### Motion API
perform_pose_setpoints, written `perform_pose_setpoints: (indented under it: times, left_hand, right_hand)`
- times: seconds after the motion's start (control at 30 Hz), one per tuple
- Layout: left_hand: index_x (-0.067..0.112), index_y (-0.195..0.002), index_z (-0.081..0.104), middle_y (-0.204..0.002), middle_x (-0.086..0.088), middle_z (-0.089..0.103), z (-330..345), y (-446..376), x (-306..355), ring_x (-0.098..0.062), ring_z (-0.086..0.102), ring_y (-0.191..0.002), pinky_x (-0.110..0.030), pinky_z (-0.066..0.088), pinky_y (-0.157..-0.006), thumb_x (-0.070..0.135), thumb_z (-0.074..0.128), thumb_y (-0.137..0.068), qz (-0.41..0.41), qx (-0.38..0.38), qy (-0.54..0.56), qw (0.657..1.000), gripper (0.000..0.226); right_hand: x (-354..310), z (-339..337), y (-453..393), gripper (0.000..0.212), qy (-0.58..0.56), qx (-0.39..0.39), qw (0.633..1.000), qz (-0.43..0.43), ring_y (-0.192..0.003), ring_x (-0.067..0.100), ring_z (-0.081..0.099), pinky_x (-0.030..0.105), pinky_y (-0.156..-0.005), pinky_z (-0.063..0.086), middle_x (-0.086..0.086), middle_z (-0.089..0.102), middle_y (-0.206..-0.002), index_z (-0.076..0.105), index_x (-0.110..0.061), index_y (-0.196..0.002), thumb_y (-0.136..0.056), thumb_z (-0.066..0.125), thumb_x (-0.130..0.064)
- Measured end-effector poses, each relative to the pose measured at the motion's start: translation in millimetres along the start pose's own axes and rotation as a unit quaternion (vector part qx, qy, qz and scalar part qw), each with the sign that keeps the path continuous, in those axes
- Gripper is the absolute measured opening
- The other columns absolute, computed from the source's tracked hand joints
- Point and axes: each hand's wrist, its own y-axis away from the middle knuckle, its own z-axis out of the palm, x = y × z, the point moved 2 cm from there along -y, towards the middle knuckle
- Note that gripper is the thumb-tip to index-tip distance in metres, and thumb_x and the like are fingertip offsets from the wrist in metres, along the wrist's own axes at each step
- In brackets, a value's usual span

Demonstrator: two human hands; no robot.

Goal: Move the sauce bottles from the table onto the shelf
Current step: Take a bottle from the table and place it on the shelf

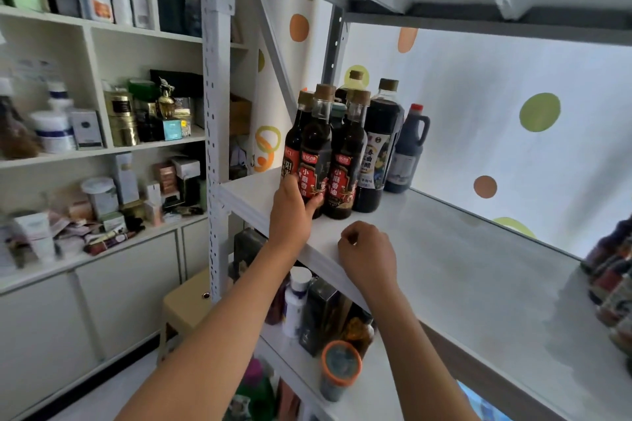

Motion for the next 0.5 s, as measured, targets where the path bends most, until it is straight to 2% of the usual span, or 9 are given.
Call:
perform_pose_setpoints:
  times: [0.1, 0.17, 0.23, 0.37, 0.43, 0.5]
  left_hand:
    - [0.008, -0.139, 0.028, -0.136, -0.013, 0.045, 0, 3, -1, -0.027, 0.048, -0.123, -0.039, 0.044, -0.103, 0.029, 0.071, -0.086, -0.01, -0.029, -0.022, 0.999, 0.071]
    - [0.009, -0.146, 0.021, -0.143, -0.012, 0.041, -1, 6, -4, -0.027, 0.044, -0.129, -0.041, 0.041, -0.107, 0.027, 0.072, -0.084, -0.037, -0.056, -0.022, 0.997, 0.082]
    - [0.011, -0.148, 0.02, -0.144, -0.01, 0.043, -6, 14, -7, -0.025, 0.045, -0.129, -0.042, 0.042, -0.106, 0.029, 0.065, -0.088, -0.05, -0.071, -0.021, 0.996, 0.078]
    - [0.008, -0.141, 0.037, -0.14, -0.01, 0.048, -16, 53, -14, -0.024, 0.044, -0.13, -0.036, 0.035, -0.111, 0.028, 0.039, -0.101, 0.073, -0.066, -0.091, 0.991, 0.045]
    - [0.006, -0.139, 0.041, -0.148, -0.01, 0.041, -19, 75, -20, -0.023, 0.031, -0.141, -0.036, 0.022, -0.118, 0.026, 0.028, -0.105, 0.124, -0.087, -0.135, 0.979, 0.042]
    - [0.006, -0.145, 0.036, -0.156, -0.009, 0.03, -22, 90, -26, -0.021, 0.016, -0.148, -0.036, 0.015, -0.121, 0.023, 0.027, -0.106, 0.14, -0.101, -0.154, 0.973, 0.044]
  right_hand:
    - [-7, 6, 2, 0.022, 0.129, -0.041, 0.987, -0.09, -0.101, 0.022, 0.054, 0.031, -0.073, 0.042, 0.002, 0.059, -0.108, 0.063, -0.016, -0.109, -0.097, 0.046, -0.025]
    - [-11, 9, 4, 0.028, 0.17, -0.054, 0.976, -0.125, -0.11, 0.026, 0.05, 0.035, -0.08, 0.041, 0.007, 0.056, -0.119, 0.056, -0.014, -0.117, -0.101, 0.039, -0.029]
    - [-13, 9, 7, 0.032, 0.208, -0.051, 0.966, -0.141, -0.115, 0.029, 0.047, 0.039, -0.088, 0.041, 0.008, 0.054, -0.127, 0.053, -0.013, -0.124, -0.102, 0.035, -0.03]
    - [-12, 15, 22, 0.027, 0.296, -0.019, 0.94, -0.166, -0.111, 0.029, 0.049, 0.041, -0.088, 0.04, 0.008, 0.055, -0.122, 0.054, -0.014, -0.121, -0.096, 0.048, -0.022]
    - [-14, 24, 36, 0.03, 0.306, -0.006, 0.942, -0.139, -0.112, 0.031, 0.048, 0.043, -0.09, 0.038, 0.009, 0.055, -0.121, 0.054, -0.013, -0.123, -0.095, 0.047, -0.021]
    - [-20, 37, 50, 0.04, 0.316, -0.002, 0.944, -0.096, -0.12, 0.035, 0.044, 0.047, -0.098, 0.035, 0.014, 0.05, -0.131, 0.046, -0.008, -0.134, -0.097, 0.039, -0.023]
